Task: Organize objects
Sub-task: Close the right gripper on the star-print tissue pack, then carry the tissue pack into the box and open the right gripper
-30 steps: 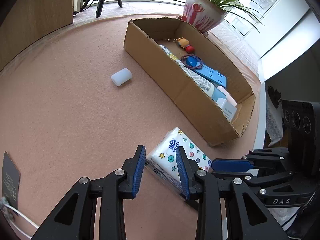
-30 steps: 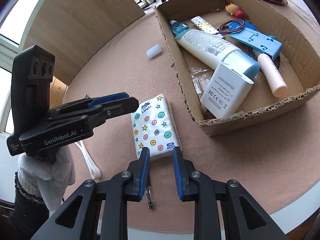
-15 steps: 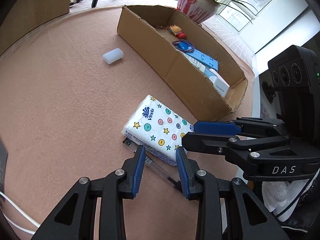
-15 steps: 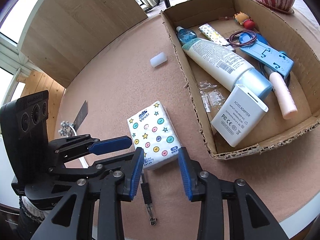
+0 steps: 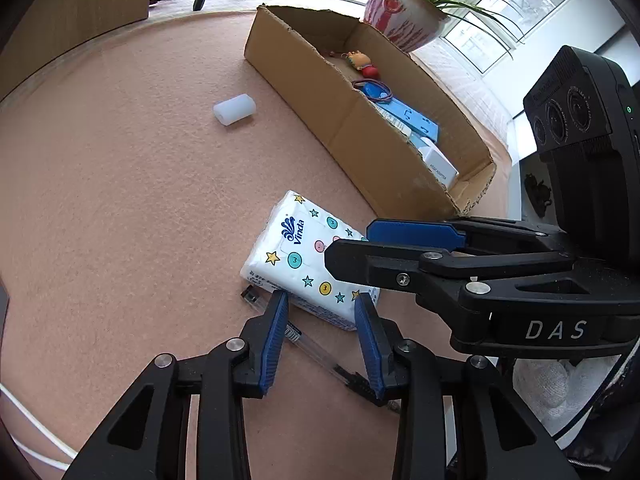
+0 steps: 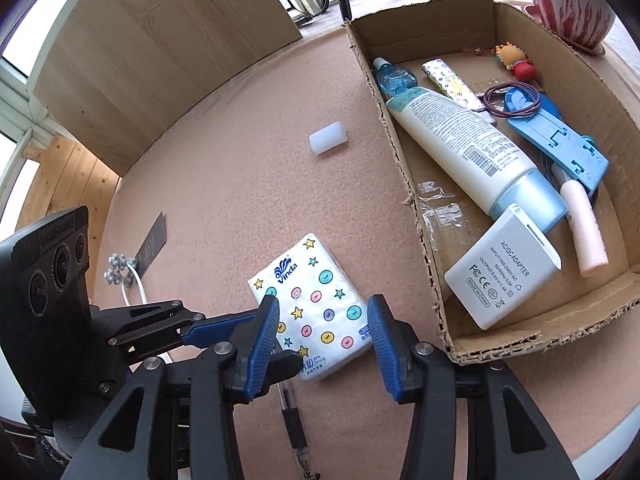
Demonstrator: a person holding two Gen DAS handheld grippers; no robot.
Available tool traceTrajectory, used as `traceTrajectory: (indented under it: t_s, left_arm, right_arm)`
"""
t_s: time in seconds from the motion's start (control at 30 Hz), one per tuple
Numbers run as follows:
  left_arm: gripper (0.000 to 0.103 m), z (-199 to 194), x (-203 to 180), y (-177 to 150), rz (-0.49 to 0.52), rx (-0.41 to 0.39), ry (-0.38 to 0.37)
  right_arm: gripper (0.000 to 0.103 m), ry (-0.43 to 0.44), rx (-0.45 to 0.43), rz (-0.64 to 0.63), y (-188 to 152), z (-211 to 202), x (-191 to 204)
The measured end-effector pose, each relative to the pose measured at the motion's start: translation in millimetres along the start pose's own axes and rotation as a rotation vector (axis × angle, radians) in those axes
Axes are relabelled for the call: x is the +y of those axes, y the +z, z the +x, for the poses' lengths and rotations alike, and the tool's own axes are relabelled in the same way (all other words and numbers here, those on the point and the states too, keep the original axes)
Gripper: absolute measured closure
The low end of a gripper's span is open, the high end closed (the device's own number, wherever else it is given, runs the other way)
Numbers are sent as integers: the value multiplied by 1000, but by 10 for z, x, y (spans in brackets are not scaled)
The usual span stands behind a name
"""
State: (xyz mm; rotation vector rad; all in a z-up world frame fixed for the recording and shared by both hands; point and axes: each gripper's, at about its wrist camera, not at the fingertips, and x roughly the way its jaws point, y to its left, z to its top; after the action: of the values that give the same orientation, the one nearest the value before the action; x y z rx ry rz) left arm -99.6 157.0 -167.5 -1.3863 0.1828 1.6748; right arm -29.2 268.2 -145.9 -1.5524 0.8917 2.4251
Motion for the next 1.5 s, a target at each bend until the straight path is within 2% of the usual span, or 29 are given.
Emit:
traceTrajectory:
  t_s: [0.2, 0.33, 0.4, 0.53, 0.73, 0.83, 0.97, 1.23, 1.5]
  left_arm:
    - [63, -5, -35, -39, -1, -9, 1]
    - [63, 50, -55, -20, -5, -3, 3]
    - [63, 73, -60, -15, -6, -7, 6]
    - [63, 33, -144, 0, -1, -29, 13]
    - [63, -234, -305, 93, 23, -87, 9]
    - [62, -370, -438, 218, 49, -124, 7]
    - [62, -429, -621, 465, 79, -156, -17]
    - [62, -109, -1028, 1009, 151, -147, -48]
    - [62, 113, -1166, 1257, 192, -124, -21]
  right_arm:
    - [60, 31, 32, 12, -76, -4, 27]
    - [60, -11, 30, 58, -113, 58, -40]
    - [61, 33, 48, 99, -109, 122, -99]
    - [64, 30, 25, 68, -122, 44, -31]
    - [65, 72, -18, 70, -87, -252, 4]
    - [65, 87, -58, 63, -30, -481, 7]
    - [65, 65, -123, 59, 78, -783, -81]
    - [65, 7, -196, 115, 292, -1101, -524]
    - [65, -49, -245, 138, 357, -1237, -772]
